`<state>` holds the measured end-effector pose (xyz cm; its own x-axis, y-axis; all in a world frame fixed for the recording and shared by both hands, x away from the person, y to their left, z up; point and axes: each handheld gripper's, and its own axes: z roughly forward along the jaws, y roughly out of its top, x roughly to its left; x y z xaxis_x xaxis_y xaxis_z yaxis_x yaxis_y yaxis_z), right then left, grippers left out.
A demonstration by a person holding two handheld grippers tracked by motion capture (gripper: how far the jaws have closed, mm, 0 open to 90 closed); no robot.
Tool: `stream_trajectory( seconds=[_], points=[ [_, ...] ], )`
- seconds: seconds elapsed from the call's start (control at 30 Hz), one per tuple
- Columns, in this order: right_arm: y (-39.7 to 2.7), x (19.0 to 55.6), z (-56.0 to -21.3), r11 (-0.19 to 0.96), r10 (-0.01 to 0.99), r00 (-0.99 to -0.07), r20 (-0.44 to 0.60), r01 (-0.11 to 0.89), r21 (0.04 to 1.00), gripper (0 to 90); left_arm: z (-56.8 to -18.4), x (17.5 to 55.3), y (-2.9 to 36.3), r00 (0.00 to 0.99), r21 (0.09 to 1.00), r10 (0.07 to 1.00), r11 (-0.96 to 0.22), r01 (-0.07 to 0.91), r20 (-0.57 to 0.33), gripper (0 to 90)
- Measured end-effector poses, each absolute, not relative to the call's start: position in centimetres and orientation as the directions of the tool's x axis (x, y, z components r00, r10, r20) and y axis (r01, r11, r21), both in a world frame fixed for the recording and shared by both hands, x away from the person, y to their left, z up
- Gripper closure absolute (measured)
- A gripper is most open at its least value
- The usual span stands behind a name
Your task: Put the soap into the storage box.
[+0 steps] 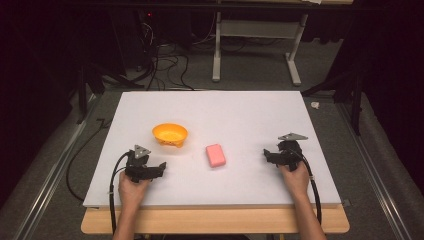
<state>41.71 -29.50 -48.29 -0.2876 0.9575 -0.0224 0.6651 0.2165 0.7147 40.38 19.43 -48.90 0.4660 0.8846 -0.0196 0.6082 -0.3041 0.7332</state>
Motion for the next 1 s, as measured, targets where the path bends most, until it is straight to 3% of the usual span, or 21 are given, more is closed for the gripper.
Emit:
stream_trajectory(
  seconds=[1.0],
  points=[
    [-29.49, 41.71, -48.29, 0.211, 0.959, -0.281, -0.02, 0.668, 0.714, 21.0, -48.8, 40.41, 19.39, 0.466, 0.73, 0.885, -0.307, 0.611, -0.018, 17.7]
  ],
)
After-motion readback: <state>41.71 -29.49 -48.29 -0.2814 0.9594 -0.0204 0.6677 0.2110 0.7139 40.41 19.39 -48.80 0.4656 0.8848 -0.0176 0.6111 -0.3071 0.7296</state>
